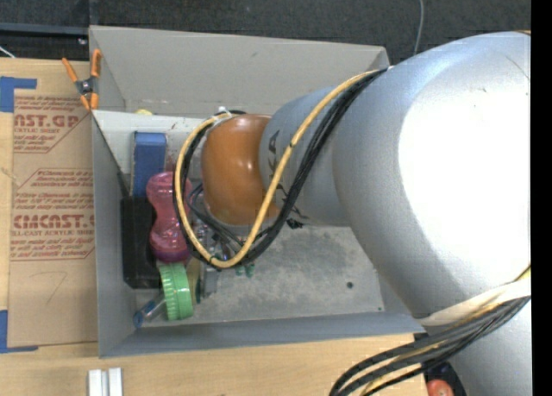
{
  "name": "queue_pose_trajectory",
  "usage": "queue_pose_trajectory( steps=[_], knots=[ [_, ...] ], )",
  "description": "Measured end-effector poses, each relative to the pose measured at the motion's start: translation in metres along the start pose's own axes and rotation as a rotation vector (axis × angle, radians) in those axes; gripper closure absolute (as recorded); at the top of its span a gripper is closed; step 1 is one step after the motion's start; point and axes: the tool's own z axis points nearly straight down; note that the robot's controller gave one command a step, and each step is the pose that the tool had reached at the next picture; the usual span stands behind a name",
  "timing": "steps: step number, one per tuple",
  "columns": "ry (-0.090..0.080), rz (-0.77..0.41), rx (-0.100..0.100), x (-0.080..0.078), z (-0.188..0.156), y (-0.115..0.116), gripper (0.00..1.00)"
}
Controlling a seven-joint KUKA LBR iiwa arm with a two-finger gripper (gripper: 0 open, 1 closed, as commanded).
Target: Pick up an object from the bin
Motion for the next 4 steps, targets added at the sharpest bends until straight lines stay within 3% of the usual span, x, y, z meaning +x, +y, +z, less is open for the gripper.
queue_pose_trajectory(
  steps=[1, 2, 3, 4],
  knots=[
    [0.005, 0.05, -0.004, -0.006, 0.001, -0.003, 1.0],
    [0.013, 0.241, 0.002, -0.004, 0.005, 0.0, 1.0],
    [0.025, 0.081, 0.035, -0.013, 0.014, 0.007, 1.0],
    [0.023, 0.085, 0.033, -0.013, 0.014, 0.007, 1.0]
  ],
)
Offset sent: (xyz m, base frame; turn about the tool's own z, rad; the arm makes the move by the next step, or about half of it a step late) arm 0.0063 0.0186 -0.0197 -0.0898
